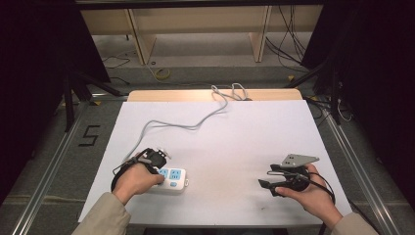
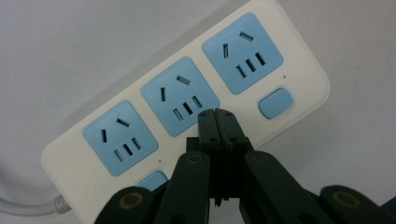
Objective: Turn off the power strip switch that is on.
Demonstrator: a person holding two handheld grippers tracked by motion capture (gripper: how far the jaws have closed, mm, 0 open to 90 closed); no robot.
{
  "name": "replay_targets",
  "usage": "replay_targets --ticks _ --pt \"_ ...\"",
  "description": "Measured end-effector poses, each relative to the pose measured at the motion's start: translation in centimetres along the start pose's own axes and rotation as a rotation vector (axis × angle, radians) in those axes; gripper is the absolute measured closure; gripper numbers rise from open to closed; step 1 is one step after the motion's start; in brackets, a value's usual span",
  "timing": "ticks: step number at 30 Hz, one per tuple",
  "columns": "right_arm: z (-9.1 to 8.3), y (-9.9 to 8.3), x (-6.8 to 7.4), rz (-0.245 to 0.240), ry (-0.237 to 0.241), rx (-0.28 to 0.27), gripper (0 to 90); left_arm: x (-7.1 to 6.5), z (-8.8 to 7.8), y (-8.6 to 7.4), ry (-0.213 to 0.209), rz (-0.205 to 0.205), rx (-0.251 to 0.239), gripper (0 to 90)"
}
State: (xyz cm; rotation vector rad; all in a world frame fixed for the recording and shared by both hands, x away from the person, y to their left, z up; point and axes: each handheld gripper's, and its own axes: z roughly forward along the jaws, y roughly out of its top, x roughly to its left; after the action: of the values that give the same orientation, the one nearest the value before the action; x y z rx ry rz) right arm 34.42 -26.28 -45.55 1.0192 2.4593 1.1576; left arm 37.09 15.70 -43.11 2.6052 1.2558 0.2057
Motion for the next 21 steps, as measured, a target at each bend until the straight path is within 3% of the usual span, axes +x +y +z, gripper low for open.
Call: replay_targets --ticks 9,17,21 --pt "0.0 0.0 0.0 -0.001 0.0 0.0 26.1 0.0 -0.2 -0.2 -0.014 0.0 -0.03 90.0" --pt "0.0 0.0 0.0 0.0 0.0 -0.001 26.2 0.1 -0.8 0.0 -0.007 -0.017 -0.13 89.8" --pt "0.0 0.0 0.0 -0.001 0.001 0.0 26.2 0.2 -1.1 0.0 -0.004 -0.01 -0.205 89.8"
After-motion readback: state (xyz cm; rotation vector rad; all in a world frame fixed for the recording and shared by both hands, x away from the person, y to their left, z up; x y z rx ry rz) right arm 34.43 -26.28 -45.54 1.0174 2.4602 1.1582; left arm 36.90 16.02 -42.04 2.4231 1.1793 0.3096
